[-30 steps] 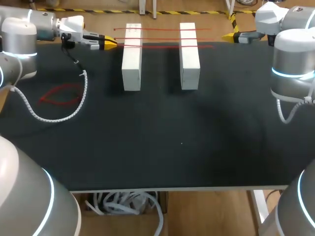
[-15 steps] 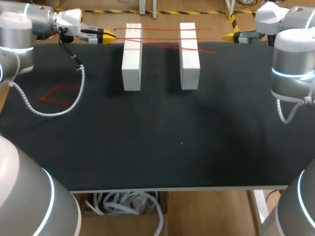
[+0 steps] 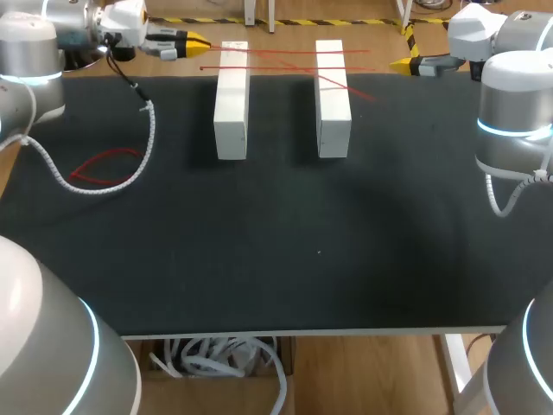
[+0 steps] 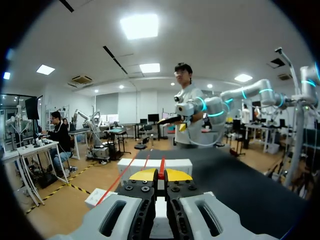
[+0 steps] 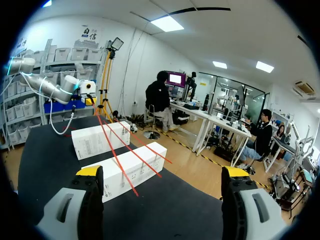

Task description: Grab the tape and strap the tape.

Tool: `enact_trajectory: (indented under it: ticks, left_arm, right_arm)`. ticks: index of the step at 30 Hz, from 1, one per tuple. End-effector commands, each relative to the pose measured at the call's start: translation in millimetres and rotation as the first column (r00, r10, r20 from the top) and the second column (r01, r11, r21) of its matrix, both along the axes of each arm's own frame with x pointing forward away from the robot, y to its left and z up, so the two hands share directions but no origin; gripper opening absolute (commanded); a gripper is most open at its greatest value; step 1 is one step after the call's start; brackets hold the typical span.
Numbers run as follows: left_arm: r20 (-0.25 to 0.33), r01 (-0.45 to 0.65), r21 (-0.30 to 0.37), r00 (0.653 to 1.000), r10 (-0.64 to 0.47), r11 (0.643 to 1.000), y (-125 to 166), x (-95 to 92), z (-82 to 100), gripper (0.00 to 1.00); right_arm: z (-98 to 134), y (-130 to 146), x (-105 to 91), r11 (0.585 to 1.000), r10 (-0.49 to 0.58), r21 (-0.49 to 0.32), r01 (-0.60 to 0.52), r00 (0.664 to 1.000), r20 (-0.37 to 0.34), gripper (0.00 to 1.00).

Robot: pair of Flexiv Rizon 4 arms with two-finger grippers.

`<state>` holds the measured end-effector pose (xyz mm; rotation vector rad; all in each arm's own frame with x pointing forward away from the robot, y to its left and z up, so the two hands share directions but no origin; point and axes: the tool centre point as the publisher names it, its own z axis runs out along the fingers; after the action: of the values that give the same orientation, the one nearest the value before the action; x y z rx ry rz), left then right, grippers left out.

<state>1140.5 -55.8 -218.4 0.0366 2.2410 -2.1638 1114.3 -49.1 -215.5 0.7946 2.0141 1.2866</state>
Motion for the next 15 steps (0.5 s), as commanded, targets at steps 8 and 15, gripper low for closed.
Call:
enact_trajectory:
  ticks: [8,15]
  left_arm:
    - [0.061,-0.08,-0.098,0.994,0.086,0.992,-17.3,-7.9,48.3,0.0]
    - [0.09,-0.02,-0.155,0.995,0.035,0.988,-30.8,-12.3,61.6,0.0]
  right_arm:
    - [-0.1,-0.6,0.1,1.0,0.001,0.001,-0.001,1.0,0.0,1.0]
    - [-0.1,-0.6,0.1,1.0,0.001,0.001,-0.001,1.0,0.0,1.0]
